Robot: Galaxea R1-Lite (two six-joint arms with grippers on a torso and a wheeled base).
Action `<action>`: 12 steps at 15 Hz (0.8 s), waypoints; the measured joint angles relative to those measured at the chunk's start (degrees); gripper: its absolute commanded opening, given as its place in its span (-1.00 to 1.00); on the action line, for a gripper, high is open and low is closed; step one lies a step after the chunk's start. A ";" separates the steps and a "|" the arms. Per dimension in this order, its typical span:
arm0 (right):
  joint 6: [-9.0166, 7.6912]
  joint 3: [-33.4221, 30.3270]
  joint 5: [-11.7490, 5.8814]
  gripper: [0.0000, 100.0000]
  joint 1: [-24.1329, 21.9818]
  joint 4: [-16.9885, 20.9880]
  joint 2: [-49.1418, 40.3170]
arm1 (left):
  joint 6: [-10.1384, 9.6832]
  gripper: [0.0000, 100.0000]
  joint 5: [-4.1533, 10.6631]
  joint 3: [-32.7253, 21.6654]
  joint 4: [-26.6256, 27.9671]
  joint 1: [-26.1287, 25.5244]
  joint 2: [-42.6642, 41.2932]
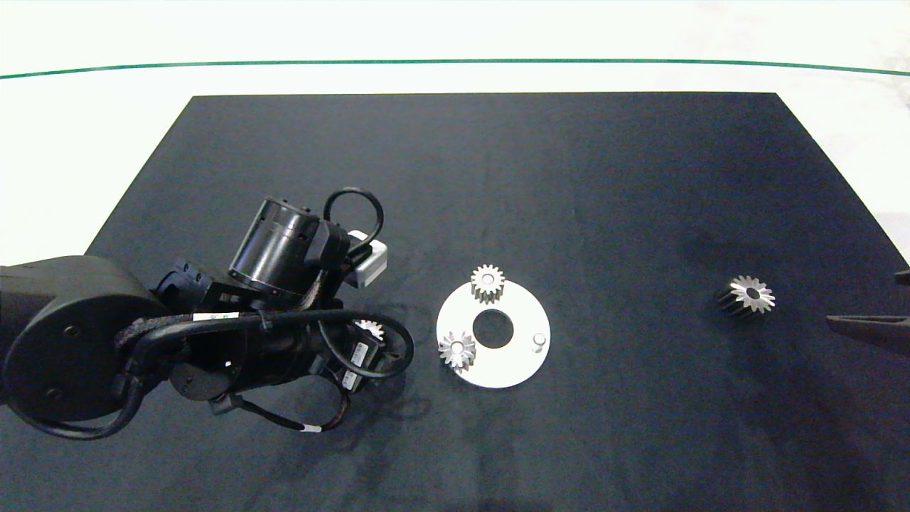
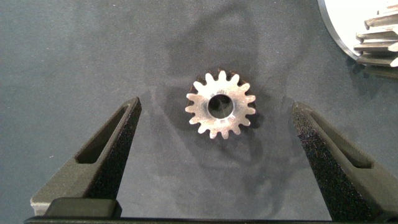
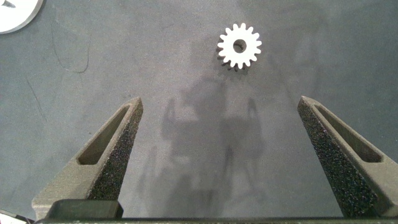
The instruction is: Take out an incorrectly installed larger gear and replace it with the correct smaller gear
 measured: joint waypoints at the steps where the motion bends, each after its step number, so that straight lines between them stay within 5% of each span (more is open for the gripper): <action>1: 0.00 0.01 0.00 1.00 0.00 0.02 0.00 | -0.02 1.00 0.00 0.00 -0.26 0.02 0.29; 7: -0.01 0.09 0.00 1.00 -0.07 0.09 0.05 | -0.79 0.99 0.00 0.09 -1.17 0.02 1.67; 12: -0.01 0.23 0.00 1.00 -0.09 0.02 0.09 | -1.07 0.78 0.00 -0.02 -1.22 0.05 2.21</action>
